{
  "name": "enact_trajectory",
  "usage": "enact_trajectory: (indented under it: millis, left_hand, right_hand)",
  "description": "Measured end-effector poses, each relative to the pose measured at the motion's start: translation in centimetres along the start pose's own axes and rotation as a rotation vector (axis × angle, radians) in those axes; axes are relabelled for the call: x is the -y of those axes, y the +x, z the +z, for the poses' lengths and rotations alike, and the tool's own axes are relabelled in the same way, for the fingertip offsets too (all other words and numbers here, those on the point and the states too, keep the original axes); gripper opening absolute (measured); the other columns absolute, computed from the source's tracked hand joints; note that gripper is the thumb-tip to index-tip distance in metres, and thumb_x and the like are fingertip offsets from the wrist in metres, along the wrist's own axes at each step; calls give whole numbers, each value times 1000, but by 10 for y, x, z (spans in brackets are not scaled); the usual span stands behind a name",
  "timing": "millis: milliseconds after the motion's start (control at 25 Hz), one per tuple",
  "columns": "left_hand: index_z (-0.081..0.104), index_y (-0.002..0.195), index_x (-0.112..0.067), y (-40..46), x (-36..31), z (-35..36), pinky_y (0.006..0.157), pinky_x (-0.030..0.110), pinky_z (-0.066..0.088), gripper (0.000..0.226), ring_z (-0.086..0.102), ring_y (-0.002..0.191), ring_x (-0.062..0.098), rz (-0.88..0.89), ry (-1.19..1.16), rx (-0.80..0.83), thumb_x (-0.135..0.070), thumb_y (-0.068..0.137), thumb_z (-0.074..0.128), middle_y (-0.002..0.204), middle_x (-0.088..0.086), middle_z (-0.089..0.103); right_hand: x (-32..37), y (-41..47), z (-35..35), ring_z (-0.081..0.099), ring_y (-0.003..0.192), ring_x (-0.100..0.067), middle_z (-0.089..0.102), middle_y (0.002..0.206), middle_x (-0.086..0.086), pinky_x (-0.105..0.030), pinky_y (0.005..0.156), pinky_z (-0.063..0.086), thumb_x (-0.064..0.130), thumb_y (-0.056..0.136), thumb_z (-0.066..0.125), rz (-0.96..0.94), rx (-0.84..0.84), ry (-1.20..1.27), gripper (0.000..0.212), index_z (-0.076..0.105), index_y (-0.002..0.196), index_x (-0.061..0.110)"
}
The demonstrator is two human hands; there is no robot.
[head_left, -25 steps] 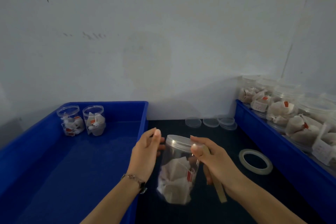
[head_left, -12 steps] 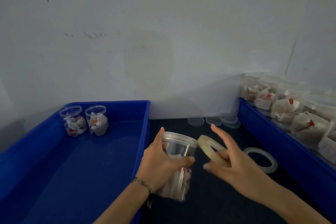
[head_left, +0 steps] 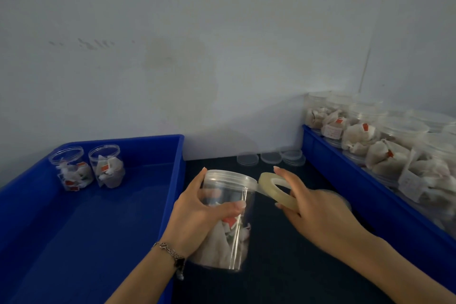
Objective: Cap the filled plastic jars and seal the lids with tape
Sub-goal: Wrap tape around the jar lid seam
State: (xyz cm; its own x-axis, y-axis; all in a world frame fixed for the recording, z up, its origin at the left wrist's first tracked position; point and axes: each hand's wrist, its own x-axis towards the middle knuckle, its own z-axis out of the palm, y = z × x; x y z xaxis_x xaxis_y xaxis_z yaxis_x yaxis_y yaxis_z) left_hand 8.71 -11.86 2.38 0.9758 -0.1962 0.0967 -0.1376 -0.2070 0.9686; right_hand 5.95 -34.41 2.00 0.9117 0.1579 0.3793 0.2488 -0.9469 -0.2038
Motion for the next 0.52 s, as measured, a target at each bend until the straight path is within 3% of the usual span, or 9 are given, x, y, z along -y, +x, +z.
enact_trajectory:
  millis: [160,320,400,520]
  left_hand:
    - [38,136,-25,-2,-2,0,85,44,54,112,71,82,17,-66,-104,-37,-52,40,89,95,0,72]
    - [45,118,-23,-5,0,1,79,44,55,97,72,78,20,-91,-182,4,-48,32,84,89,-2,73]
    - [48,114,-20,-5,2,2,79,47,55,92,71,82,25,-95,-240,42,-49,33,82,94,5,72]
    - [47,113,-17,-7,6,7,80,46,56,88,70,87,26,-83,-265,140,-45,38,82,97,5,72]
  right_hand:
    - [3,11,16,42,43,-3,51,73,15,-16,38,20,38,94,52,-18,19,-74,66,5,140,38]
    - [5,24,30,26,40,-1,63,97,7,-14,39,10,27,92,54,-45,14,-208,68,11,145,29]
    - [9,30,35,29,41,-2,65,92,5,-13,40,11,24,90,57,-32,21,-181,76,4,145,27]
    - [19,37,46,46,49,-4,61,75,4,-16,41,26,22,90,58,77,91,-68,87,-13,140,30]
